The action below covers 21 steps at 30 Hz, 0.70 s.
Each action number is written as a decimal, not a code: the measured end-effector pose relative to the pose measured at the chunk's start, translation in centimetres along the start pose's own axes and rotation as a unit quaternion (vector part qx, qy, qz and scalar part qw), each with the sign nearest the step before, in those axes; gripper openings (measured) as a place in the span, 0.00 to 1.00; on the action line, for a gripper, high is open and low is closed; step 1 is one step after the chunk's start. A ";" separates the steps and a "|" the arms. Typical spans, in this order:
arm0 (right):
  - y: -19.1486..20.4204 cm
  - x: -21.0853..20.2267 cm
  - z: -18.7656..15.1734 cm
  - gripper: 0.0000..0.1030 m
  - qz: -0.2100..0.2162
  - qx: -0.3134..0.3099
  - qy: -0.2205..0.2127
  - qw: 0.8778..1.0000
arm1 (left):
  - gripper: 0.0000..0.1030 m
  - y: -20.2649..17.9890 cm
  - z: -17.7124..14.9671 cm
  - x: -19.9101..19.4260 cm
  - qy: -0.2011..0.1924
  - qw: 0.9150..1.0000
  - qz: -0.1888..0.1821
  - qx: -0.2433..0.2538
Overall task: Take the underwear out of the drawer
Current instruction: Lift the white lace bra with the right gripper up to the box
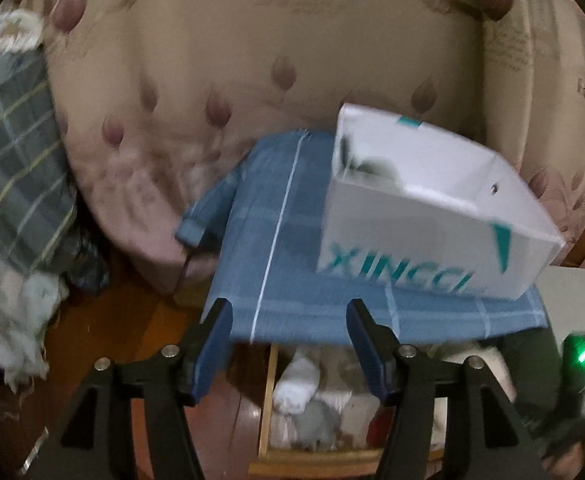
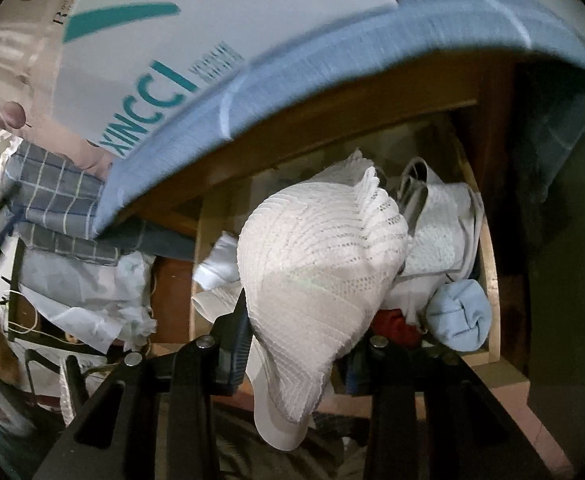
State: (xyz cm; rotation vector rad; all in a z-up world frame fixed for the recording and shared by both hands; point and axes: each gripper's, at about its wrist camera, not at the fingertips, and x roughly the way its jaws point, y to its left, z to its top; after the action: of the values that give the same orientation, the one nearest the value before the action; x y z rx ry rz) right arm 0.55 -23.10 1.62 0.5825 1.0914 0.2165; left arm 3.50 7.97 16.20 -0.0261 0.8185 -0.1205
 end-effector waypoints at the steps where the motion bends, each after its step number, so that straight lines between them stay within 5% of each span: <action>1: 0.2 -0.4 0.1 0.32 0.003 0.006 0.003 1.000 | 0.59 0.4 -0.9 0.4 0.008 1.000 0.003 -0.009; 6: 1.2 -3.1 1.0 0.32 0.019 0.026 0.017 0.999 | 0.59 2.4 -4.9 2.9 0.042 0.998 0.017 -0.048; 11: 4.6 -6.7 1.4 0.32 0.008 -0.025 0.007 1.000 | 0.59 2.7 -8.1 4.6 0.060 0.996 0.032 -0.058; 21: 11.7 -13.6 3.7 0.27 0.018 -0.097 -0.064 0.993 | 0.59 1.4 -11.8 7.1 0.067 0.996 0.038 -0.048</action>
State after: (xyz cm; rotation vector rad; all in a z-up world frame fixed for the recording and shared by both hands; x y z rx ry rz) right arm -1.11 -20.69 19.71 0.4365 0.9245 0.3094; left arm -0.17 8.84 2.87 -0.0787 0.9572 -0.0106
